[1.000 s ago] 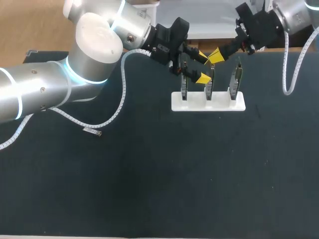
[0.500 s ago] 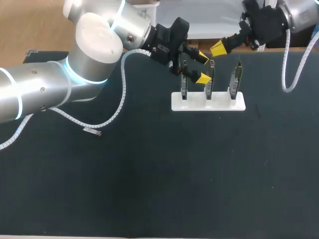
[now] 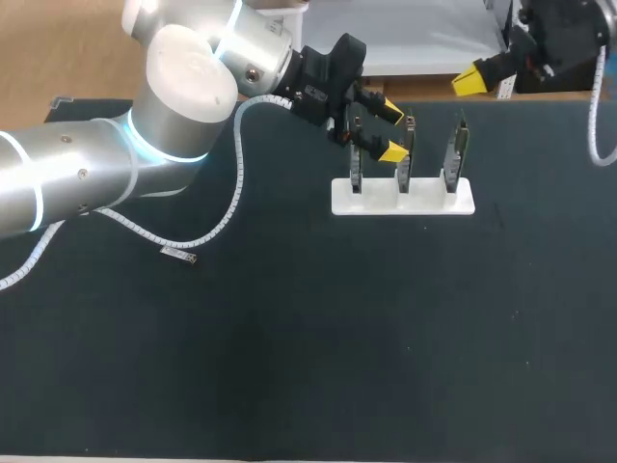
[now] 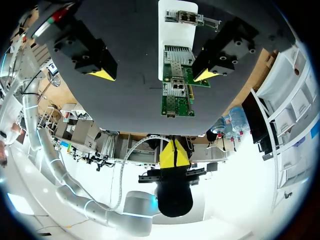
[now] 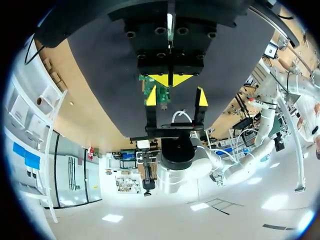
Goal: Pick up the optical module with the left hand, and insert it into the network port with the right hand.
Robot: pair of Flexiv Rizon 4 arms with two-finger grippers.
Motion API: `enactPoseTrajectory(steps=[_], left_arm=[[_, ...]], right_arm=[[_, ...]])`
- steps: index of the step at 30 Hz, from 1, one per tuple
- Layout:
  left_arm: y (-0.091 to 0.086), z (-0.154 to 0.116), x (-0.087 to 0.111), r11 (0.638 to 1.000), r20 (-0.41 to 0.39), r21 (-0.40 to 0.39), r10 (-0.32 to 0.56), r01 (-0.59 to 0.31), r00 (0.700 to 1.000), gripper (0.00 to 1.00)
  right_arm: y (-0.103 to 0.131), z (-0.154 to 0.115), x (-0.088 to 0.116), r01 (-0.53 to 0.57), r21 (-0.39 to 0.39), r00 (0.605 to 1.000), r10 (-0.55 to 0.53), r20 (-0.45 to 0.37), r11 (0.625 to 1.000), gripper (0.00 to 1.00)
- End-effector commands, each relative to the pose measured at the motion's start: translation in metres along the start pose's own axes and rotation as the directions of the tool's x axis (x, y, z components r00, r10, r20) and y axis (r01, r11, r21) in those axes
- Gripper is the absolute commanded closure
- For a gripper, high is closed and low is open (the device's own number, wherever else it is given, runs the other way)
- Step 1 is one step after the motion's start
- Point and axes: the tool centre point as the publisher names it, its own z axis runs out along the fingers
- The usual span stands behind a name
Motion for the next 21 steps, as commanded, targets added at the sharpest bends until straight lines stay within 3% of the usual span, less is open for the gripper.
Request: enactPoseTrajectory(steps=[1, 12, 21], left_arm=[[0.001, 0.0, -0.001, 1.0, -0.005, 0.003, -0.002, 0.002, 1.0, 0.0], [0.001, 0.0, -0.001, 1.0, -0.005, 0.003, -0.002, 0.002, 1.0, 0.0], [0.001, 0.0, -0.001, 1.0, -0.005, 0.003, -0.002, 0.002, 1.0, 0.0]], right_arm=[[0.005, -0.011, 0.006, -0.003, 0.01, 1.0, 0.003, 0.004, 1.0, 1.0], [0.007, -0.027, 0.02, -0.01, 0.018, 1.0, 0.01, -0.01, 1.0, 1.0], [0.008, -0.023, 0.036, -0.041, -0.025, 0.996, 0.039, -0.077, 0.999, 1.0]])
